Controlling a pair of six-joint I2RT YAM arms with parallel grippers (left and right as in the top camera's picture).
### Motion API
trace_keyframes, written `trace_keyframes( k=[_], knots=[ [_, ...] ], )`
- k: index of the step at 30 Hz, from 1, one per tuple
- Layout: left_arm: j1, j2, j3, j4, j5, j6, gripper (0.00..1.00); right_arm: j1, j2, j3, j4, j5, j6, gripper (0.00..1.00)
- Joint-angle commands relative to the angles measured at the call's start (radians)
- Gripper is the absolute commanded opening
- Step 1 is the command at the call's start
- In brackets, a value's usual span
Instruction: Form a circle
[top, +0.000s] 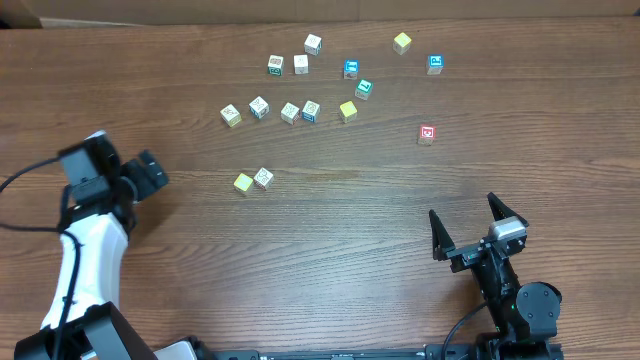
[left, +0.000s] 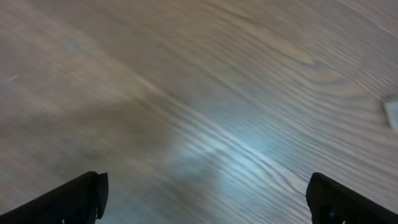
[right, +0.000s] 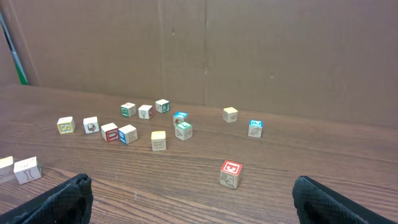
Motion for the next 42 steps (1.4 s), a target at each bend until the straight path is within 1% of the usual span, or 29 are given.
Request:
trace_keyframes(
  k=[1,30,32,42],
  knots=[
    [0.049,-0.015,-0.003,-0.018,0.004,-0.078,0.99,-0.002,-0.007,-0.01,0.006,0.0,0.0,1.0],
    [0.053,-0.015,-0.003,-0.021,0.003,-0.078,0.99,-0.002,-0.007,-0.01,0.006,0.002,-0.001,1.0],
    [0.052,-0.015,-0.003,-0.021,0.003,-0.078,0.99,-0.002,-0.007,-0.01,0.013,0.03,-0.001,1.0],
    [0.052,-0.015,-0.003,-0.021,0.003,-0.078,1.0,-0.002,-0.007,-0.01,0.051,0.012,0.0,1.0]
  ],
)
